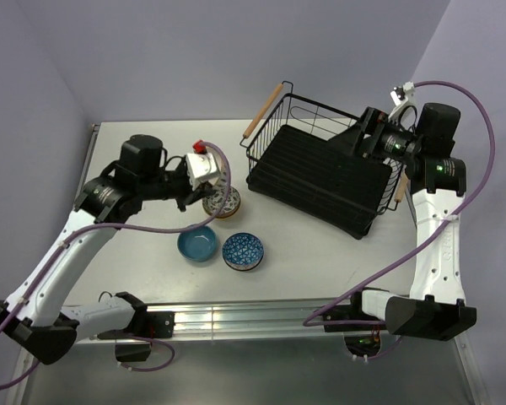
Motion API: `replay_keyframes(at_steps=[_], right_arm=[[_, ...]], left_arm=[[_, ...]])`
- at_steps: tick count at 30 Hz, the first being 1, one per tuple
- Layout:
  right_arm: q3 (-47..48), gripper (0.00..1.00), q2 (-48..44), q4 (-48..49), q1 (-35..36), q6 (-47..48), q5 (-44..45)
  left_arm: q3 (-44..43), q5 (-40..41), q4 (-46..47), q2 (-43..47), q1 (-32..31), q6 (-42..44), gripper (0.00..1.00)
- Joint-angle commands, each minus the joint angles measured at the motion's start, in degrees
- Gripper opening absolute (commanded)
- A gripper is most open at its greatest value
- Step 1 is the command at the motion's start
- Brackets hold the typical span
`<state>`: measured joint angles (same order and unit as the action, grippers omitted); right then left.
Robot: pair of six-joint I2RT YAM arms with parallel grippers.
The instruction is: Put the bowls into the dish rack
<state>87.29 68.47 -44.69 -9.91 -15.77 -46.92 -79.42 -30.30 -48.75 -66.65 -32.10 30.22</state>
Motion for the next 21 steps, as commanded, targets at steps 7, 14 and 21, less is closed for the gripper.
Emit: replay_keyframes(at_steps=[7,14,21], right_arm=[[4.55,1.0,0.26,5.14,-0.72,-9.37,-3.71],[2.19,1.0,-1.93,10.58,-0.72,-18.58,-7.12],[-1.32,1.0,-2.2,12.08,3.23,-20.62,-6.52]], left_arm=[[-4.07,1.57,37.04,-0.49,-2.09,-23.96,0.0],[-8.38,1.22,45.49,-9.53,-7.19,-29.69,0.0],[-12.6,0.95,47.79,-16.66,-12.01,-35.76,0.0]])
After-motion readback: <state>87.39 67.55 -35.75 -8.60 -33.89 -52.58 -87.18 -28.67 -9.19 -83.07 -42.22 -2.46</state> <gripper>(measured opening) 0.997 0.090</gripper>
